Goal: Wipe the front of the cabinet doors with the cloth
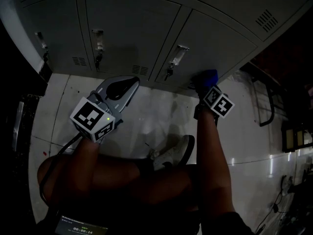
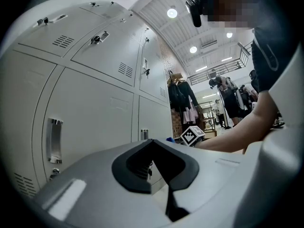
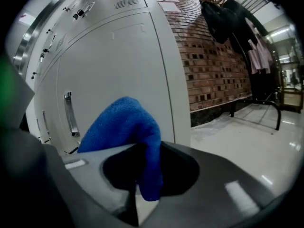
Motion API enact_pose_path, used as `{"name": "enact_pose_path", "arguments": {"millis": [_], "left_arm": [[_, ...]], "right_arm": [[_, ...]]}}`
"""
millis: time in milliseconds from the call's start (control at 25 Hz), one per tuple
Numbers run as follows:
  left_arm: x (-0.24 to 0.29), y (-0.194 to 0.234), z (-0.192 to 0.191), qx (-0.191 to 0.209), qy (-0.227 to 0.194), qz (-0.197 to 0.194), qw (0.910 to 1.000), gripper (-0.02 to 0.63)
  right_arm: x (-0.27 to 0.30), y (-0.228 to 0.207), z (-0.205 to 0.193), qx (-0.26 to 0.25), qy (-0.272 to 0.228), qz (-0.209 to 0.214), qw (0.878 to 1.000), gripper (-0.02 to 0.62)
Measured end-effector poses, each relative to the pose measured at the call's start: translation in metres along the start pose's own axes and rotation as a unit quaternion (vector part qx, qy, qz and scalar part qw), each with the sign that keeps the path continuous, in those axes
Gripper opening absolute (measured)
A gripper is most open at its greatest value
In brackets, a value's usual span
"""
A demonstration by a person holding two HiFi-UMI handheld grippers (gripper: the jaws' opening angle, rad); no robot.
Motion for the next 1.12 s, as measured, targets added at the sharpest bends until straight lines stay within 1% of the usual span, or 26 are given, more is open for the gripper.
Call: {"name": "enact_pose_path", "arguments": {"millis": [280, 440, 520, 600, 680, 760, 880, 1000, 1120], "left_arm": [[0.000, -0.001, 0.000, 0.001, 0.000, -0.001, 1.0000, 0.006], [0.001, -0.001, -0.001, 0.001, 0.001, -0.002, 1.0000, 0.005], [0.001, 0.000, -0.001, 0.001, 0.001, -0.001, 1.0000, 0.005], [0.001, 0.000, -0.001, 0.002, 0.000, 0.000, 1.0000, 0.005], [0.001, 0.001, 0.000, 0.003, -0.001, 0.000, 1.0000, 0.006], [0.001, 0.001, 0.000, 0.003, -0.002, 0.002, 1.0000, 0.005], [-0.001, 0.000, 0.001, 0.002, -0.003, 0.003, 1.0000, 0.005], [-0.001, -0.001, 0.003, 0.008, -0.003, 0.003, 1.0000, 0.006], [-0.002, 0.001, 0.004, 0.009, -0.006, 0.002, 0.9999, 0.005]], "right_arm": [[-0.006, -0.038, 0.003, 0.050, 0.001, -0.046, 0.998, 0.069], [-0.005, -0.043, 0.005, 0.039, -0.006, -0.050, 0.998, 0.069], [-0.006, -0.039, 0.004, 0.038, -0.007, -0.050, 0.998, 0.069], [-0.007, -0.034, 0.001, 0.026, -0.007, -0.058, 0.998, 0.069], [-0.010, -0.021, -0.002, 0.018, -0.005, -0.058, 0.998, 0.069], [-0.014, 0.006, -0.005, 0.005, -0.003, -0.038, 0.999, 0.069], [-0.018, 0.049, -0.009, -0.054, -0.005, -0.004, 0.999, 0.069], [-0.029, 0.089, -0.015, -0.102, -0.015, 0.038, 0.994, 0.069], [-0.040, 0.124, -0.024, -0.130, -0.021, 0.083, 0.988, 0.069]]}}
Point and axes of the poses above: the fingertips, and each gripper's own axes: x forward along the fingers, y to its left, z out of its top, the point moved 8 cm from there along -x, backward along the fingers, and after that the axes turned 5 degrees about y, right-handed, at the moved point
